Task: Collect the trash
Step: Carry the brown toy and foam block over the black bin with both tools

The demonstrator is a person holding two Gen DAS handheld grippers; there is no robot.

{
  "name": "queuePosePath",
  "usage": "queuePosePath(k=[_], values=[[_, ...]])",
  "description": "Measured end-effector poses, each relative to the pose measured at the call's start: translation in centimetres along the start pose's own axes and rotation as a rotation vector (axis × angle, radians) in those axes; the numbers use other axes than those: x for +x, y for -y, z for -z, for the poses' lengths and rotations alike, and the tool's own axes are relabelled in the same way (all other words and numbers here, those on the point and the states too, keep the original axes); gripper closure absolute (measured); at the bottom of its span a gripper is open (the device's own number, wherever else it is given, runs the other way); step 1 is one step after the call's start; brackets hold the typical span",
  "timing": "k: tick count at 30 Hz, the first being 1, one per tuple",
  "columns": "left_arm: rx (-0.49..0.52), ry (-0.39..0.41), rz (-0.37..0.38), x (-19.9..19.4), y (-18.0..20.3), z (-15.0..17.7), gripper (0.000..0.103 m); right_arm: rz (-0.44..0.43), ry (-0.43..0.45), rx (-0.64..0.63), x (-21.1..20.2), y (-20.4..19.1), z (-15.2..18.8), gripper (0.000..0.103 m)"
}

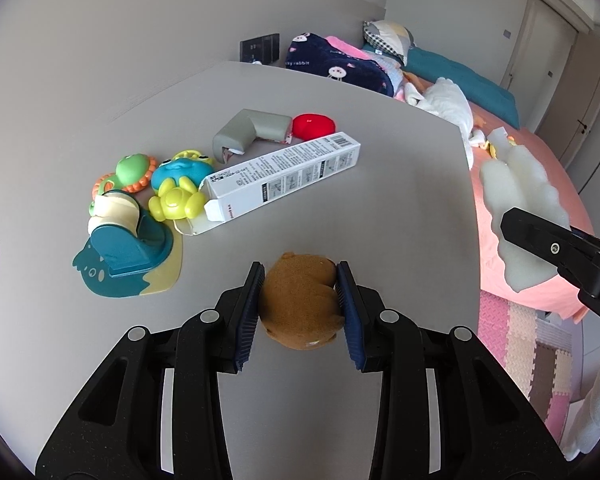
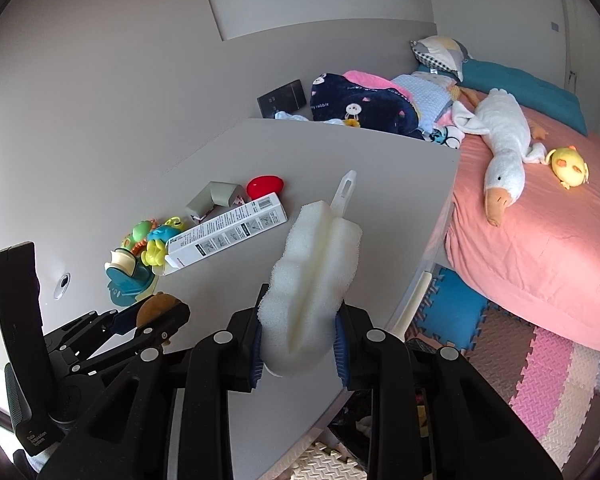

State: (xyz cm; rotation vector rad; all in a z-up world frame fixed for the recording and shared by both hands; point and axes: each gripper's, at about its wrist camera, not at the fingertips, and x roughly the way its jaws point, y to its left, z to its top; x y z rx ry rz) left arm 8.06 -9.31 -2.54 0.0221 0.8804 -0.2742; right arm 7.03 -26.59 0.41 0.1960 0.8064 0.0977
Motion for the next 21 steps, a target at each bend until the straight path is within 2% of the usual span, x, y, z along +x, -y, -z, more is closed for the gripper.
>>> queuePosePath(k=[21], values=[[0.119, 0.020, 0.109, -1.6, 8.4, -0.5, 0.067, 0.086, 0.060, 0.081, -5.6, 7.0, 1.6, 0.074]])
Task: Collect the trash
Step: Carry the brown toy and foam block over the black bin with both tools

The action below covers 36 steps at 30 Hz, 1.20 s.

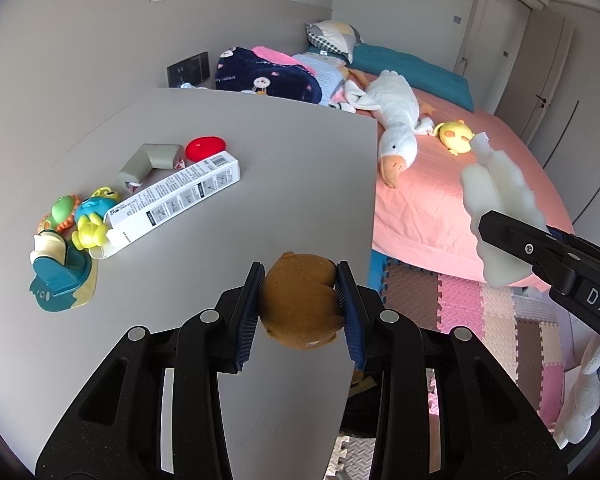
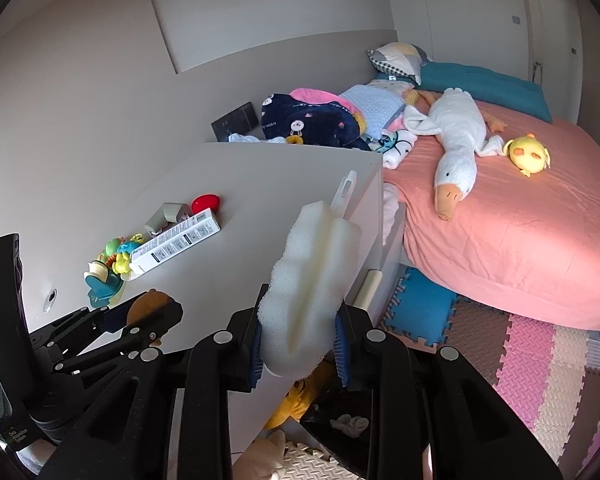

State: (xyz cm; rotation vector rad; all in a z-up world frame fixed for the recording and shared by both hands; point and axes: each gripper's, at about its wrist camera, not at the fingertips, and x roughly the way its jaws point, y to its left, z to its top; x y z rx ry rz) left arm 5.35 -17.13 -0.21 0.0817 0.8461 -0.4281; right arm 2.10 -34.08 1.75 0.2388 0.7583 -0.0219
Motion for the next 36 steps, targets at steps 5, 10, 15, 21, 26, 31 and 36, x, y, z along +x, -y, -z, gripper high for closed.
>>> queuePosePath(k=[5, 10, 15, 21, 26, 31, 36], values=[[0.020, -0.001, 0.022, 0.1, 1.7, -0.1, 0.067, 0.026, 0.013, 0.018, -1.0, 1.6, 0.3, 0.074], [0.049, -0.006, 0.044, 0.2, 3.4, 0.1, 0.067, 0.057, 0.024, 0.036, -1.9, 3.4, 0.6, 0.074], [0.081, -0.013, 0.069, 0.4, 5.4, 0.1, 0.067, 0.087, 0.032, 0.063, -3.0, 5.3, 0.8, 0.074], [0.127, -0.023, 0.095, 0.6, 8.2, 0.3, 0.067, 0.126, 0.035, 0.101, -4.0, 7.8, 1.3, 0.074], [0.164, -0.047, 0.126, 1.1, 10.3, 0.7, 0.067, 0.148, 0.034, 0.128, -4.3, 9.5, 1.8, 0.074], [0.205, -0.075, 0.152, 1.9, 12.5, 1.3, 0.067, 0.177, 0.023, 0.159, -4.4, 11.1, 2.2, 0.074], [0.226, -0.096, 0.159, 2.6, 13.5, 1.6, 0.067, 0.190, 0.016, 0.186, -4.2, 12.3, 2.5, 0.074]])
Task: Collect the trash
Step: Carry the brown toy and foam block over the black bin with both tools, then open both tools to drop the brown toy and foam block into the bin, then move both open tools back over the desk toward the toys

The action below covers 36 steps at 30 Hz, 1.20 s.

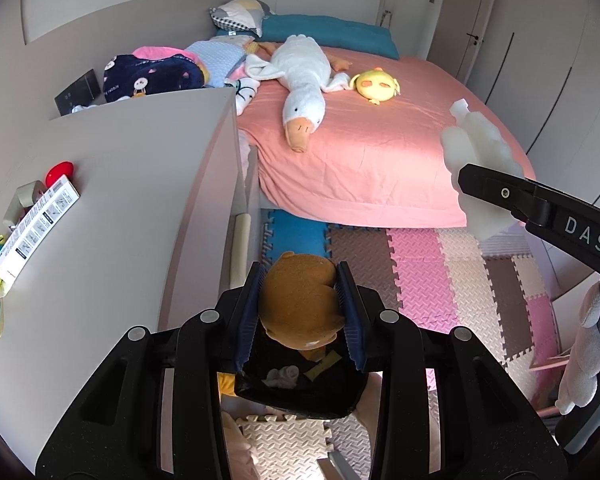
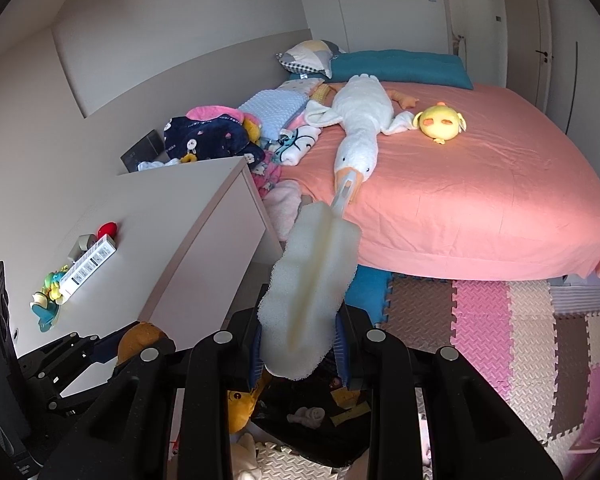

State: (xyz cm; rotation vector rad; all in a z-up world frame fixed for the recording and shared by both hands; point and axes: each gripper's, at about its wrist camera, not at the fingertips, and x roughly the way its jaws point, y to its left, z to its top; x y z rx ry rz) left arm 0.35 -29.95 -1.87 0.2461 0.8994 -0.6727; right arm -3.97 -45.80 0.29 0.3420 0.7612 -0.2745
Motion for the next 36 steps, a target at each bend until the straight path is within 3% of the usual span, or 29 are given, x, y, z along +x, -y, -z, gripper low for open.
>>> queuePosePath(k=[9, 12, 13, 14, 15, 16, 27, 36], values=[[0.003, -0.044, 0.002, 1.6, -0.1, 0.2, 0.067, 0.010, -0.033, 0.007, 1.7, 0.3, 0.1, 0.074], [0.002, -0.074, 0.040, 2.3, -0.2, 0.3, 0.066, 0.032, -0.051, 0.013, 2.5, 0.5, 0.1, 0.070], [0.010, -0.088, 0.054, 2.5, 0.0, 0.4, 0.055, 0.045, -0.054, 0.016, 2.6, 0.6, -0.1, 0.057], [0.013, -0.081, 0.055, 2.4, 0.1, 0.4, 0.032, 0.059, -0.046, 0.021, 2.5, 0.6, -0.2, 0.048], [0.017, -0.058, 0.049, 2.1, 0.2, 0.5, 0.021, 0.077, -0.029, 0.026, 2.2, 0.7, -0.3, 0.033], [0.025, -0.032, 0.041, 1.7, 0.3, 0.5, 0.014, 0.089, -0.009, 0.028, 1.9, 0.8, -0.4, 0.028], [-0.034, 0.003, -0.010, 0.2, -2.6, 0.5, 0.014, 0.075, 0.000, 0.018, 1.9, 0.1, -0.5, 0.028], [-0.066, 0.018, -0.063, -0.9, -6.1, 1.5, 0.014, 0.024, -0.011, -0.063, 3.0, -4.7, -0.3, 0.028]])
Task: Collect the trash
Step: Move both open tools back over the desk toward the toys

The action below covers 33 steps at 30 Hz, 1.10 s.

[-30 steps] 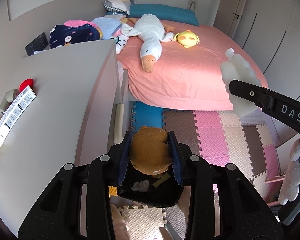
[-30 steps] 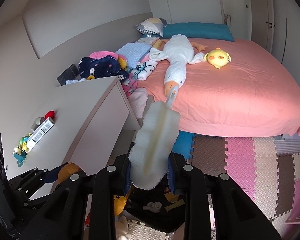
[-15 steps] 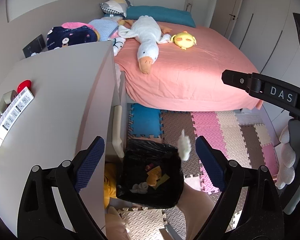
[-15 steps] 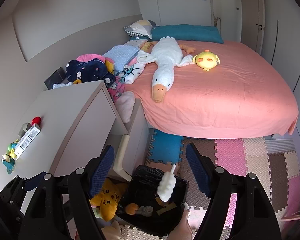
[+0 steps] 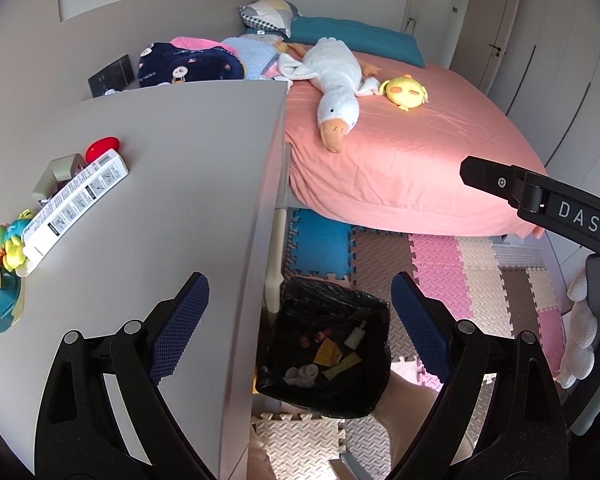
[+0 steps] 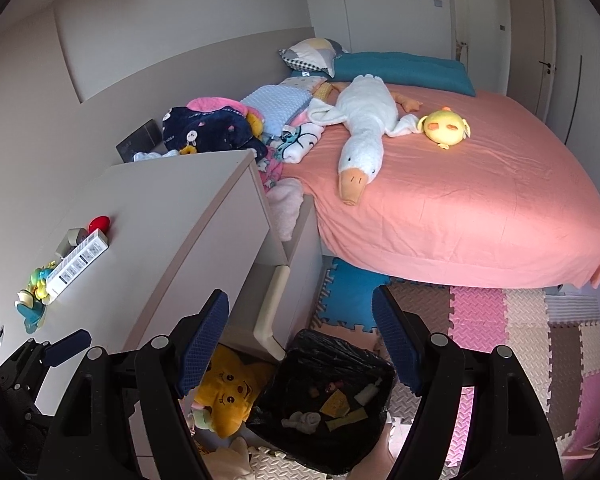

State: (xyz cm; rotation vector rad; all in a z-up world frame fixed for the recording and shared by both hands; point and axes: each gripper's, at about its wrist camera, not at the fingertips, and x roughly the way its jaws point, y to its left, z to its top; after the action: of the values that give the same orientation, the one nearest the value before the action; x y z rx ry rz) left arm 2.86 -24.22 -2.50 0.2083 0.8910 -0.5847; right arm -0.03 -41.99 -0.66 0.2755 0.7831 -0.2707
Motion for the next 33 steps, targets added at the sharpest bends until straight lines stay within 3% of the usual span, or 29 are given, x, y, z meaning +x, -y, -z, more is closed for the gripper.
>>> queuePosePath(k=[15, 27, 33], values=[[-0.136, 0.023, -0.117, -2.6, -8.7, 1.6, 0.014, -0.108, -0.023, -0.161, 2.0, -8.6, -0.1, 0.028], [-0.189, 0.031, -0.209, -5.0, -14.5, 2.8, 0.014, -0.200, -0.053, -0.321, 3.6, -15.2, 0.2, 0.028], [-0.207, 0.037, -0.221, -6.4, -17.9, 3.4, 0.014, -0.222, -0.059, -0.445, 4.3, -19.2, 0.4, 0.028]])
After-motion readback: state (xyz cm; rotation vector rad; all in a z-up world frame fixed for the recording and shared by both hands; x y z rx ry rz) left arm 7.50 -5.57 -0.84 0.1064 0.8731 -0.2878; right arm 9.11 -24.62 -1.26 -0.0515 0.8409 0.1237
